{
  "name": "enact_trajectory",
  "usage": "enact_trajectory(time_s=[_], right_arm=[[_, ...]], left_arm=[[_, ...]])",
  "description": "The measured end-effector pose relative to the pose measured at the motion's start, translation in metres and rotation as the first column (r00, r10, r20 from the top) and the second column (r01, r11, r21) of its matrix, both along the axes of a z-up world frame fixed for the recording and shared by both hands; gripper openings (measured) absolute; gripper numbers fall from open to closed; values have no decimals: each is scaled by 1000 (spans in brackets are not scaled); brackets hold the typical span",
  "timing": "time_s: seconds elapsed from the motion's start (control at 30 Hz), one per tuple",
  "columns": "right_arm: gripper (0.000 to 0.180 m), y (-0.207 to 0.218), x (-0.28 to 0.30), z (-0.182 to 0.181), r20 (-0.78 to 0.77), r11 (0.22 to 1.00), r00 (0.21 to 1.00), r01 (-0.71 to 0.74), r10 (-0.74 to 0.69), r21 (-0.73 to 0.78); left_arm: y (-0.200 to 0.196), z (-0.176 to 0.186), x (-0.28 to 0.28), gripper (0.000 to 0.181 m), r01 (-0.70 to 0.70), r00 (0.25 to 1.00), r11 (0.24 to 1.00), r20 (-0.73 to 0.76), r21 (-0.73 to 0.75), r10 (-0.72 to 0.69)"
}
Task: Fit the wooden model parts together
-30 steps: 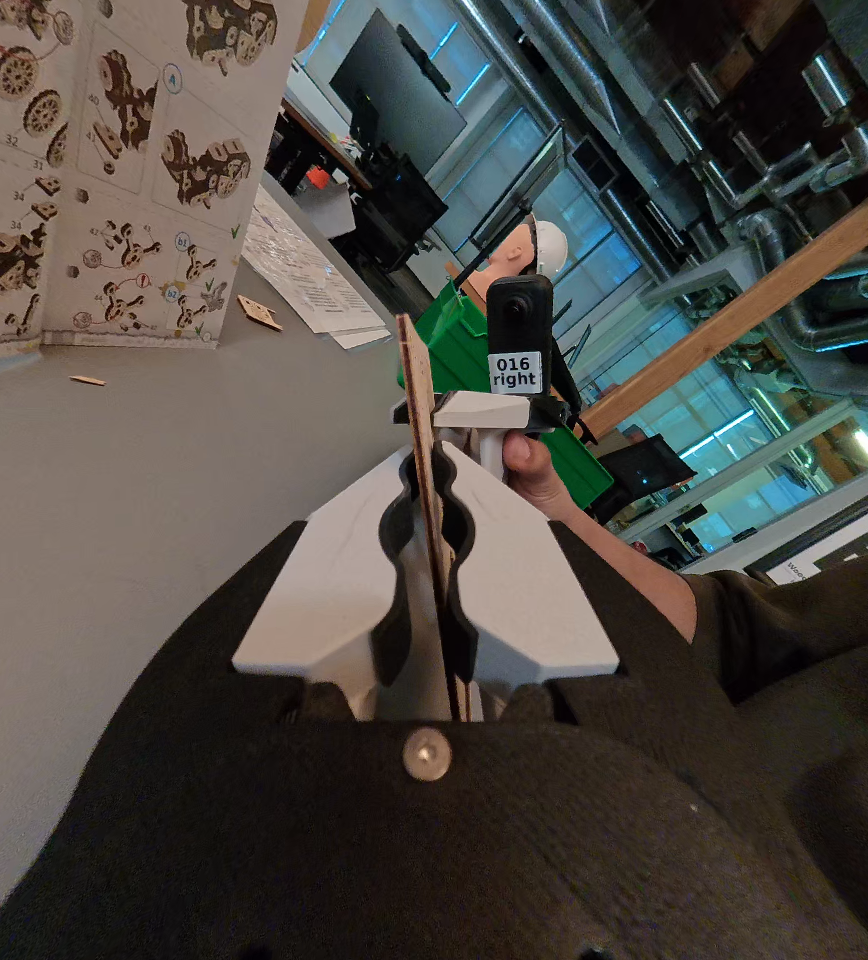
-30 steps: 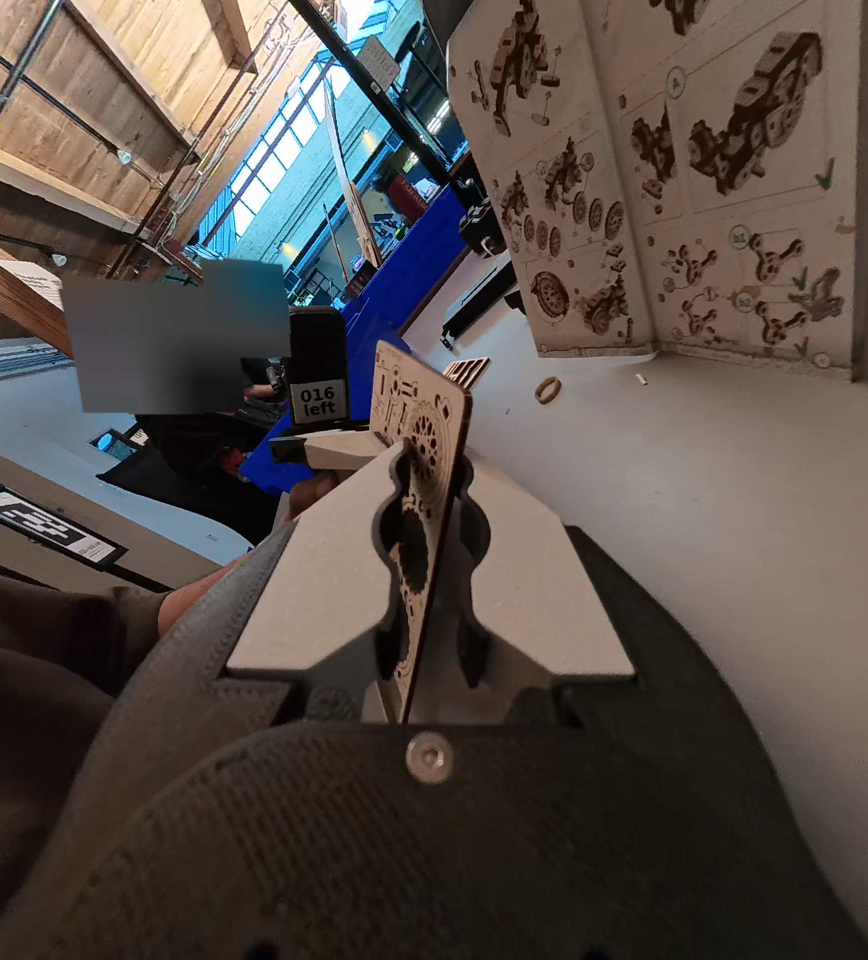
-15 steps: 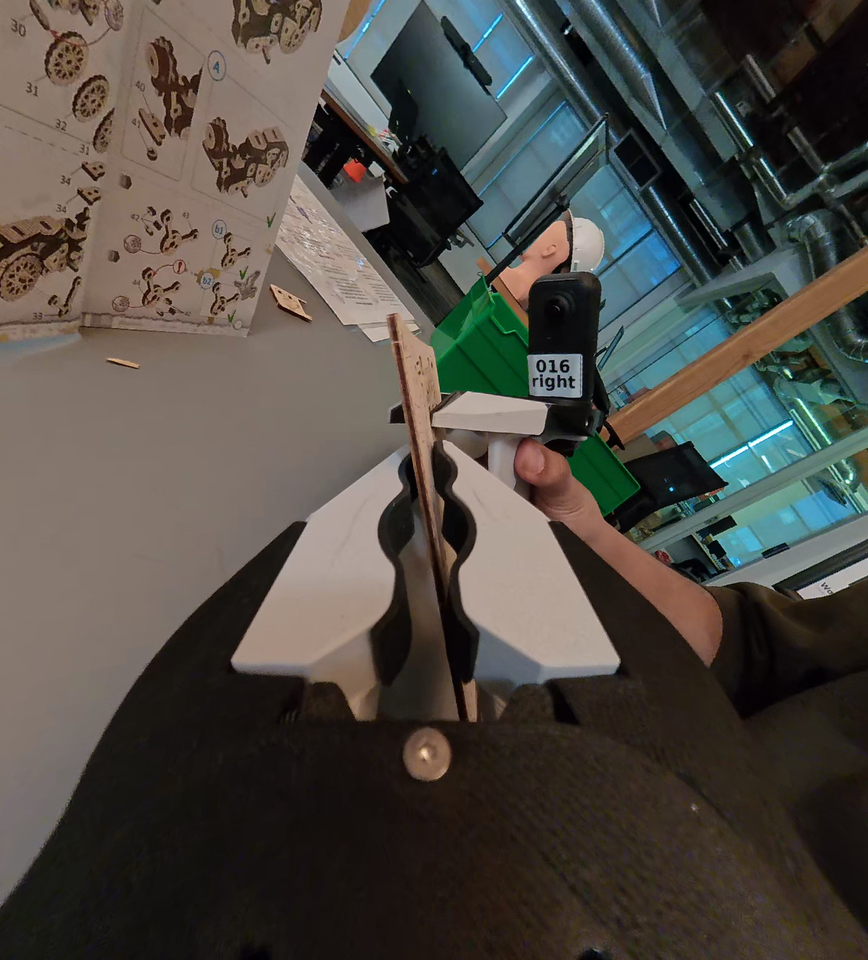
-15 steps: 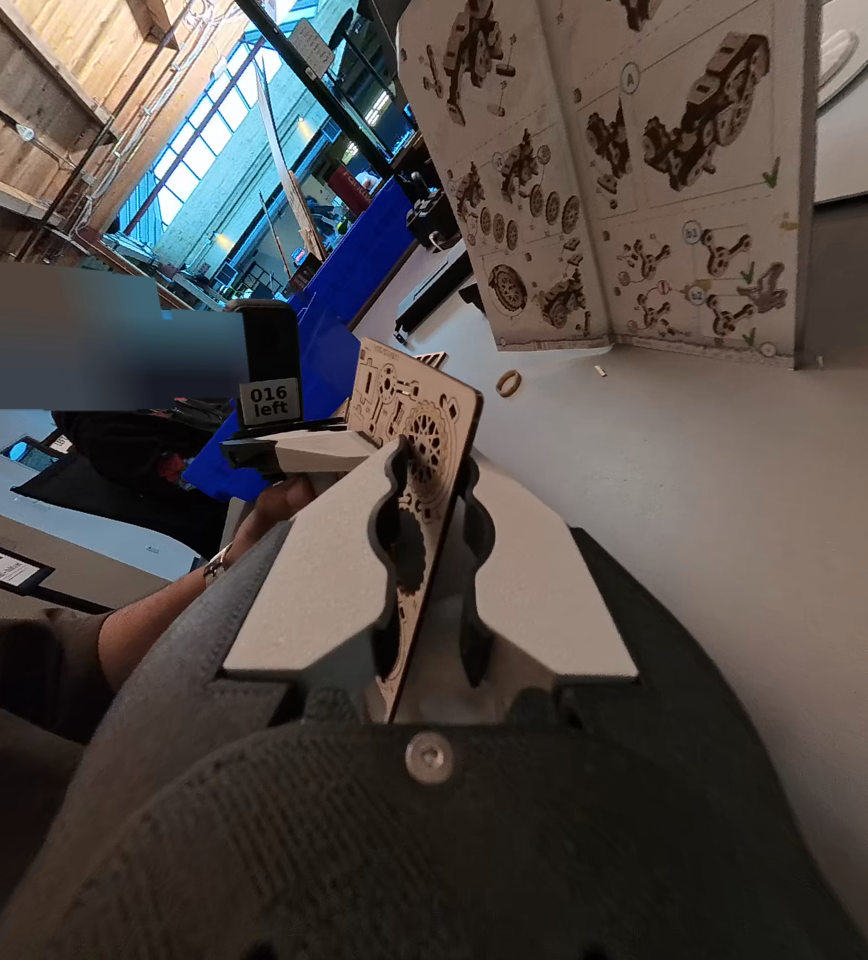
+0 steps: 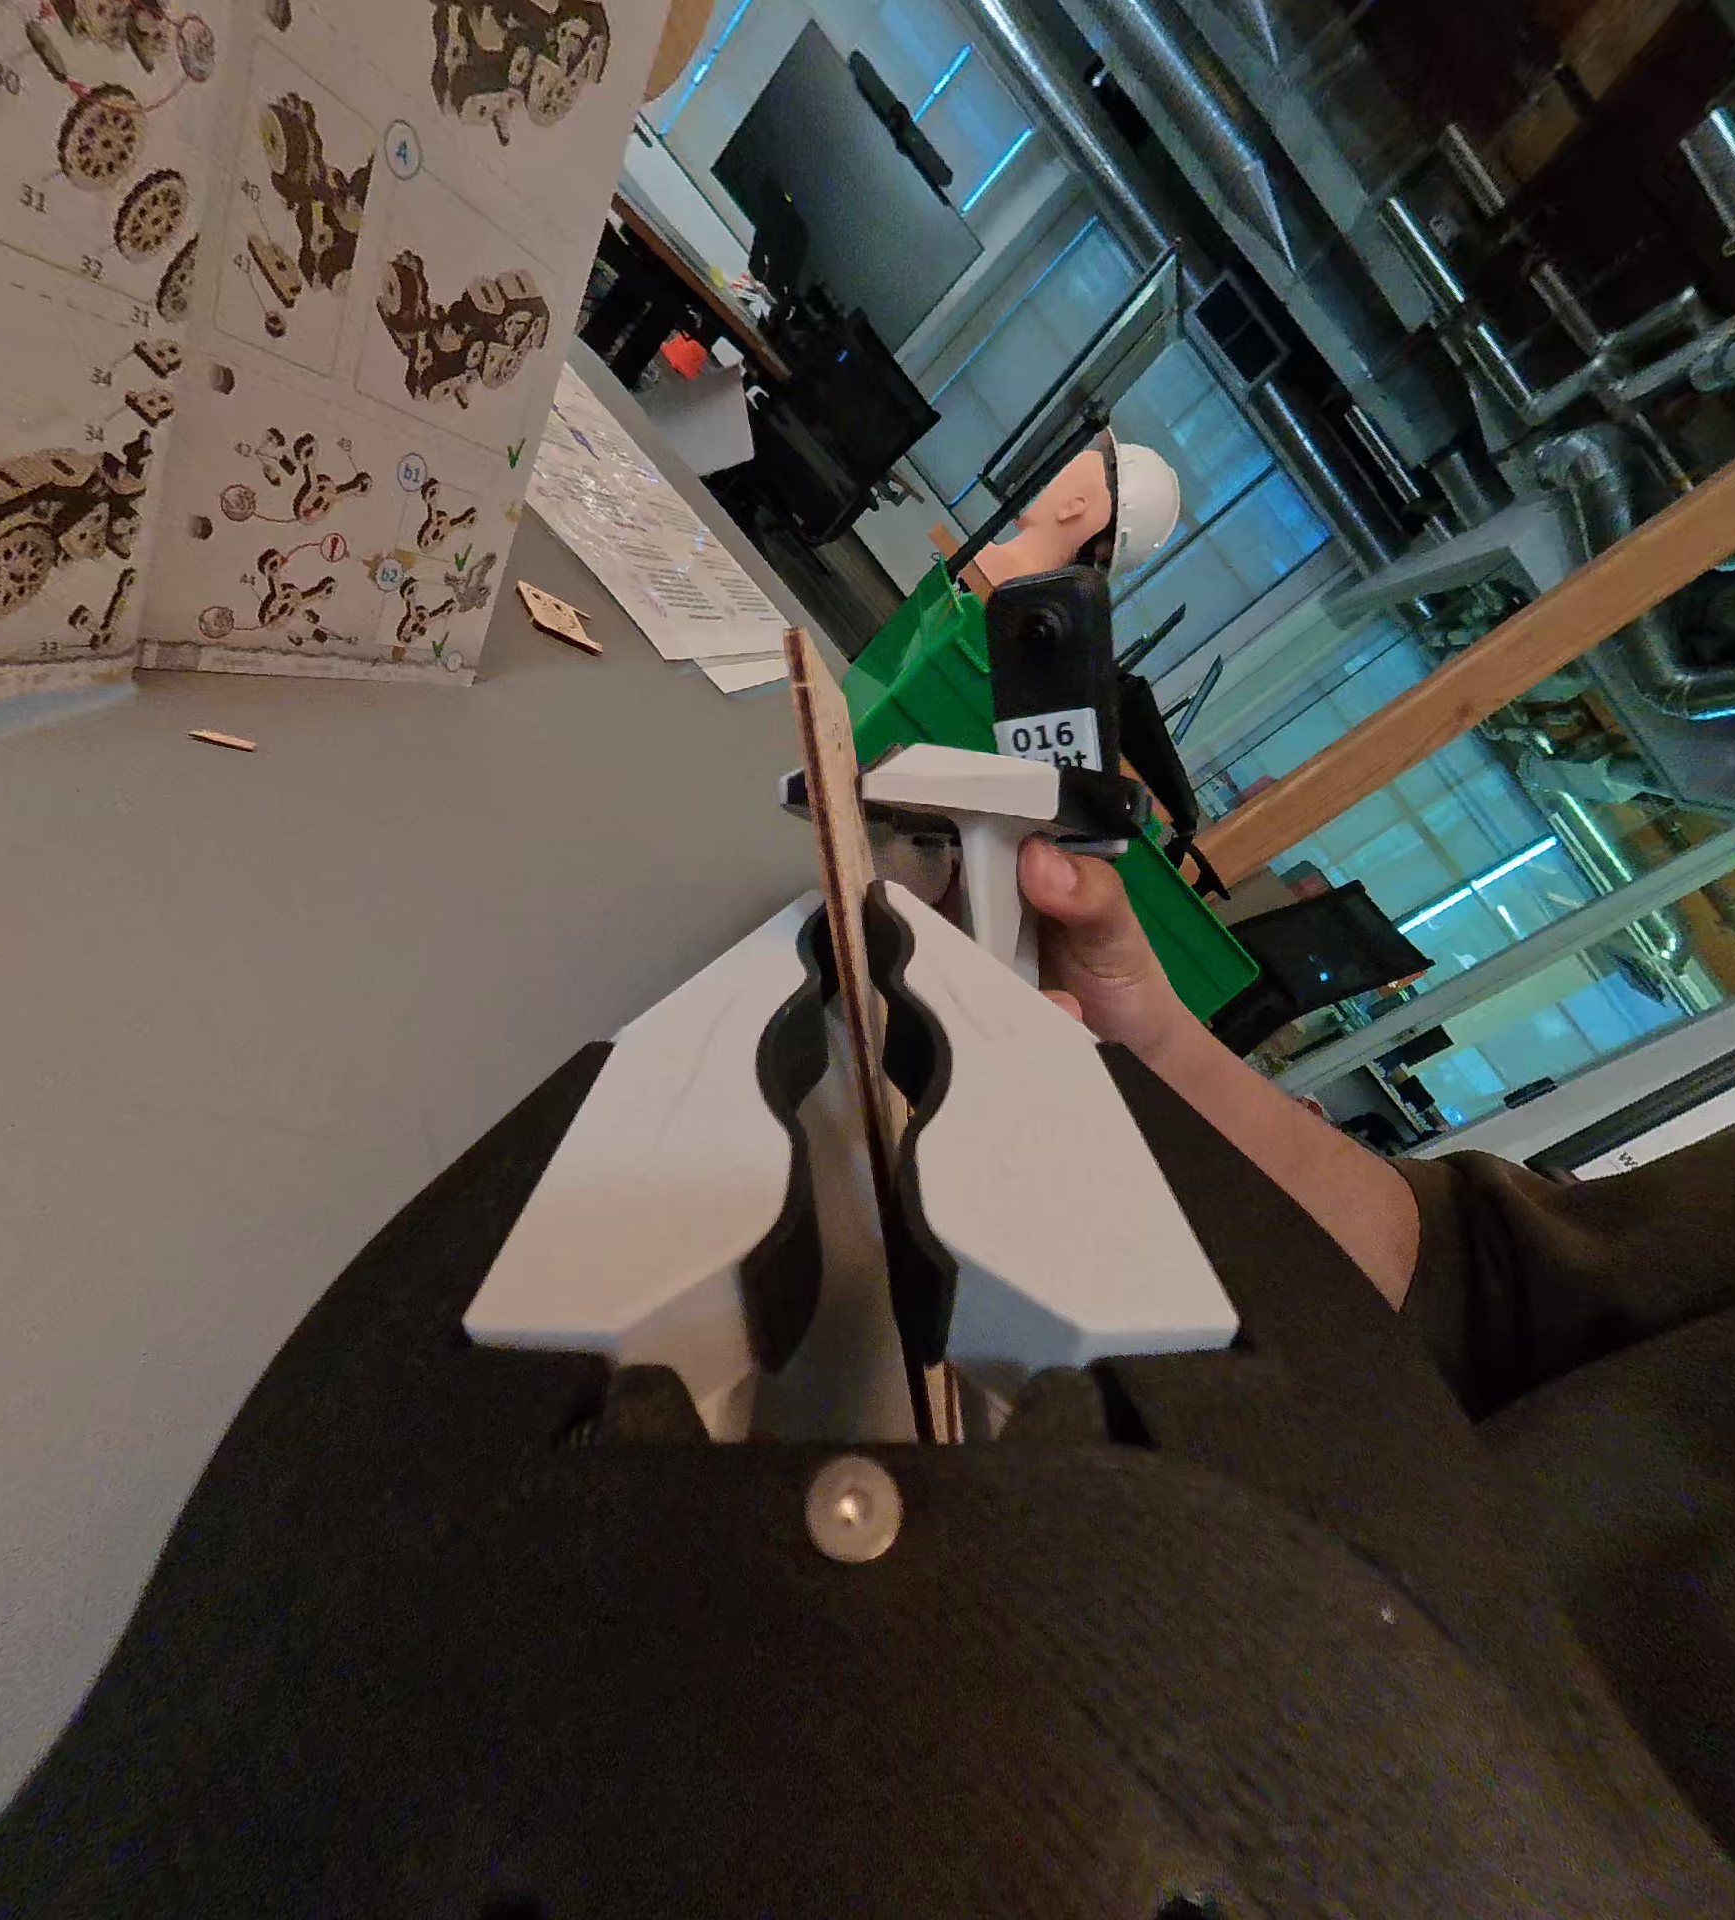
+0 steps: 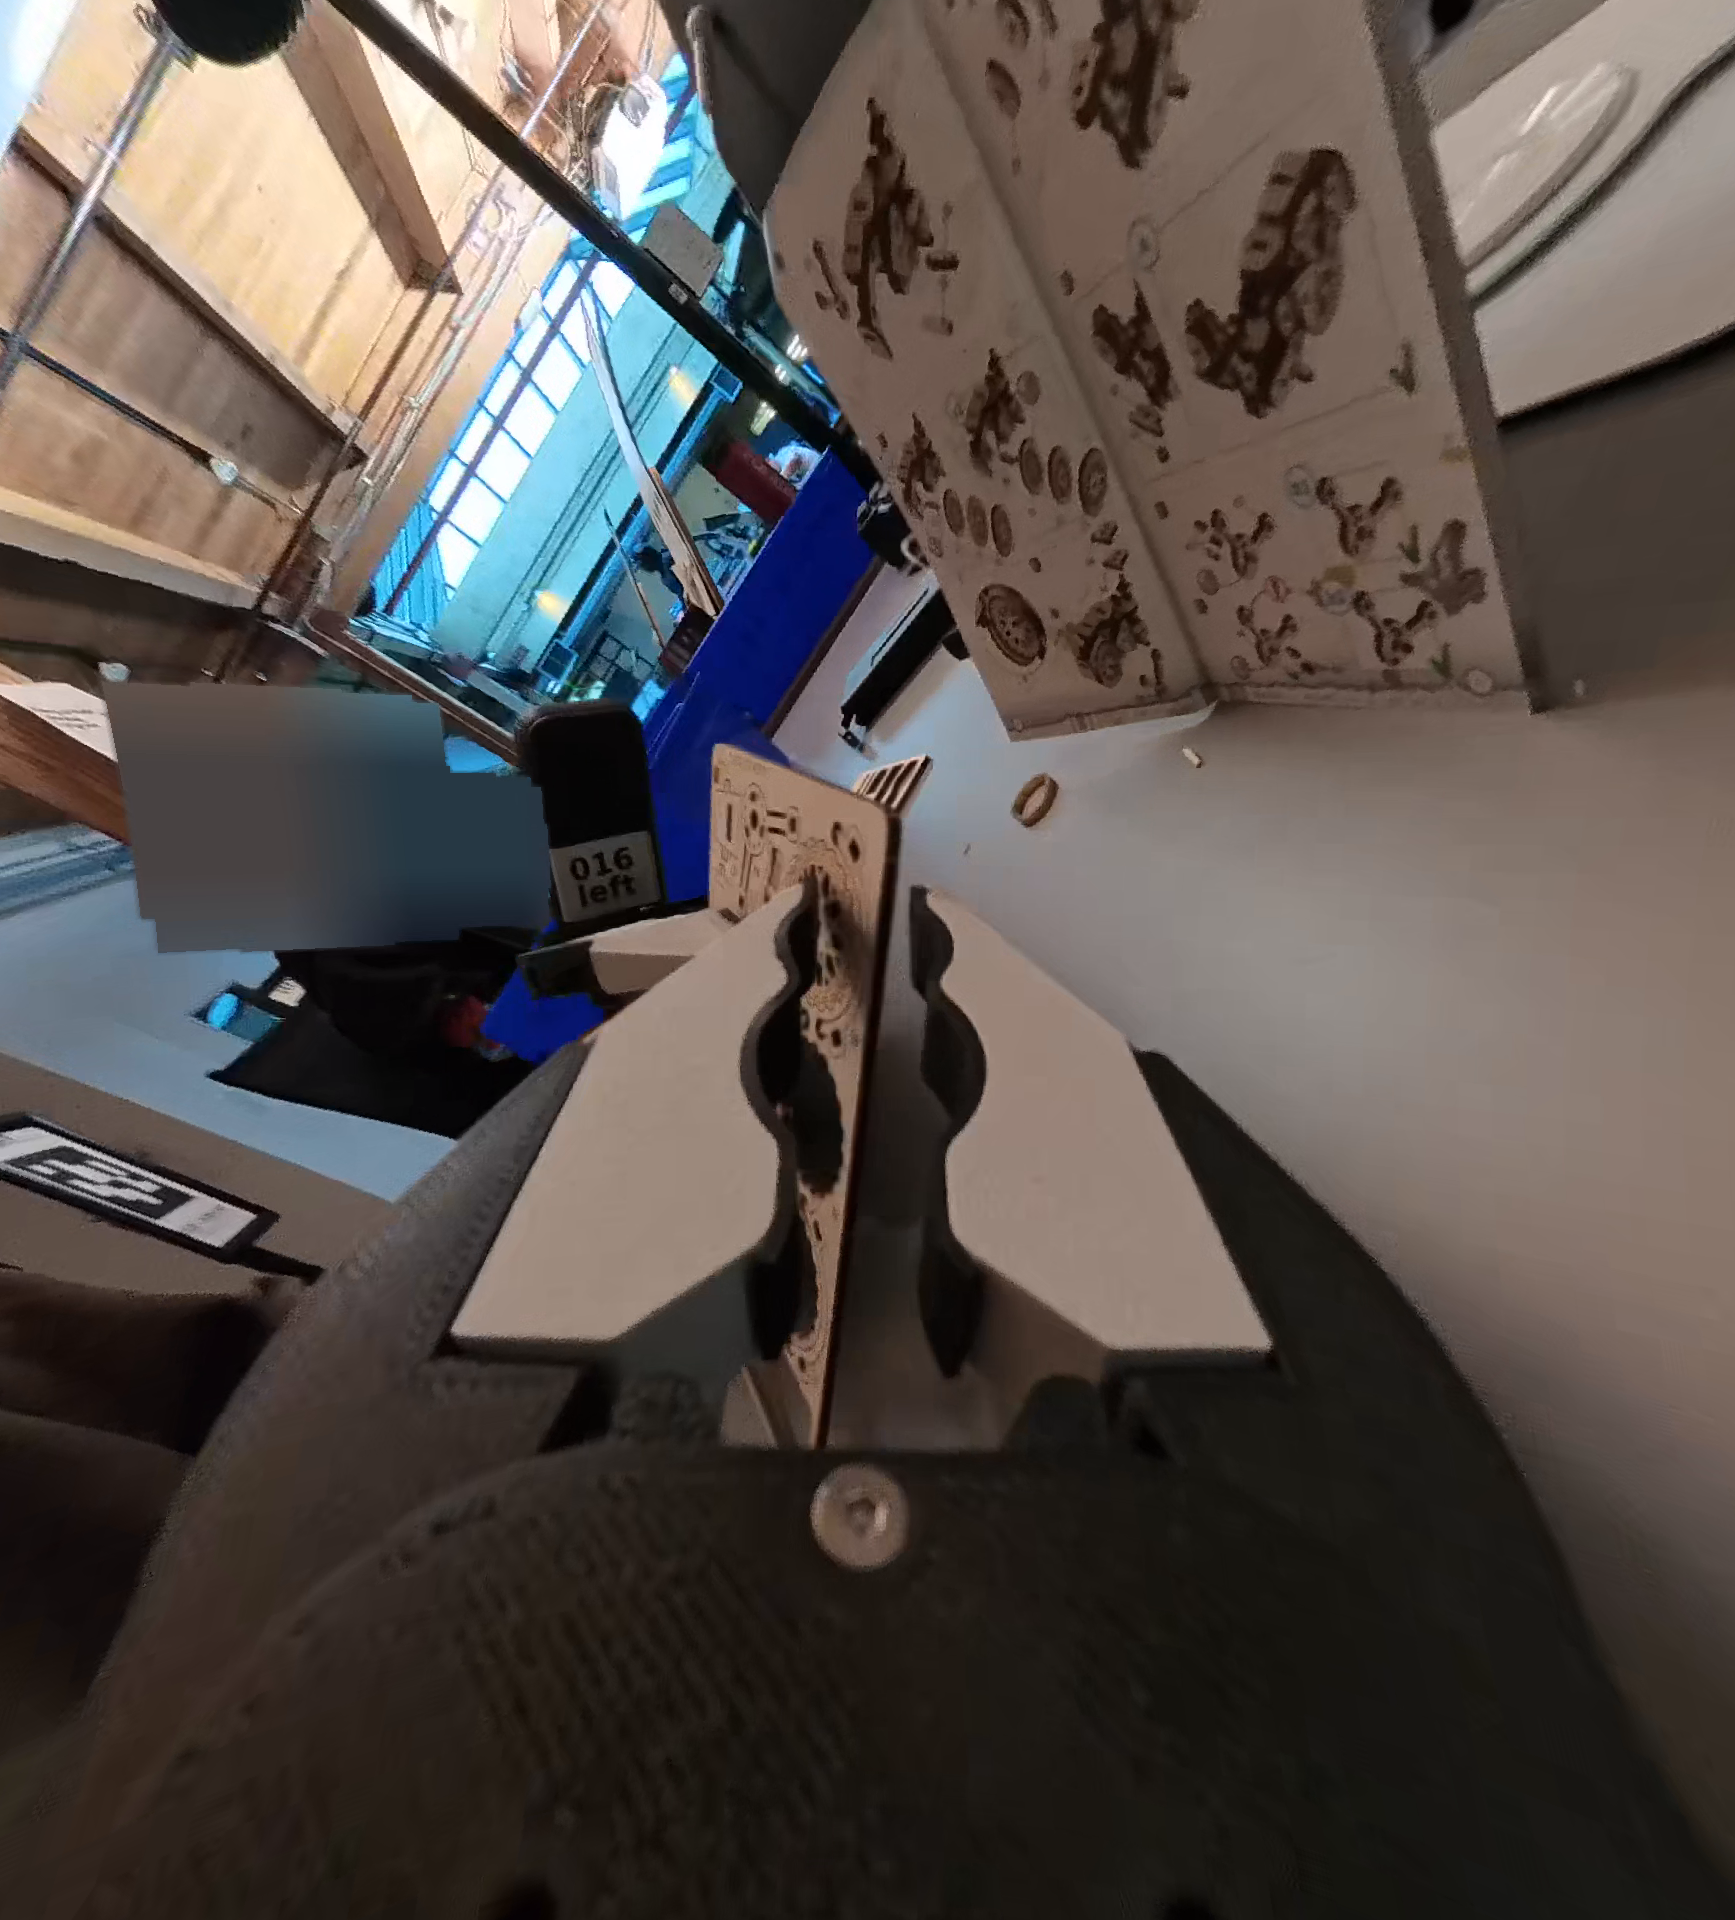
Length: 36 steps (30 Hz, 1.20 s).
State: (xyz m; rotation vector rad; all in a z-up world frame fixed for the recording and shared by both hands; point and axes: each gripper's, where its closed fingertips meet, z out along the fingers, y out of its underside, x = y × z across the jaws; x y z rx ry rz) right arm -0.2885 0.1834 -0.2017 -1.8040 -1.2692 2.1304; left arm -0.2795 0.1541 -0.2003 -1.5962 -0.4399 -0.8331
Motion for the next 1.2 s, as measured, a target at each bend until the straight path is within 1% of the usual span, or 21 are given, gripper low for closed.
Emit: enact_trajectory(time_s=[0.07,0.13,0.33,0.47,0.8,0.9,1.03,1.1,1.2], right_arm=[[15,-1,2,-2,20,999,999,-27,27,-26],[14,-6,2,-4,31,999,998,-51,51,-11],[11,-7,3,-5,30,998,998,-59,60,-6],[12,-6,1,-7,29,997,999,-23,21,73],[14,-5,-1,-12,44,987,999,17,-24,159],[14,-5,0,-11,37,991,999,7,-12,136],[13,-8,3,-5,26,998,998,-53,52,39],[16,-8,4,-5,27,997,998,-66,65,27],[31,-21,7,-10,53,990,991,-129,126,61]], left_arm=[[0,0,0,0,3,1000,1000,5,1,-3],[0,-1,0,0,8,1000,1000,10,-4,-8],[-1,-1,1,0,5,1000,1000,-2,-9,-5],[0,-4,-1,0,-9,1000,1000,1,-26,9],[1,-7,-3,0,-25,1000,998,3,-50,25],[0,-5,-2,0,-15,1000,999,3,-32,15],[-1,-2,2,0,25,1000,1000,18,-10,-24],[-1,-1,3,0,35,999,999,26,-3,-35],[-1,-1,10,0,77,997,997,14,-7,-77]])
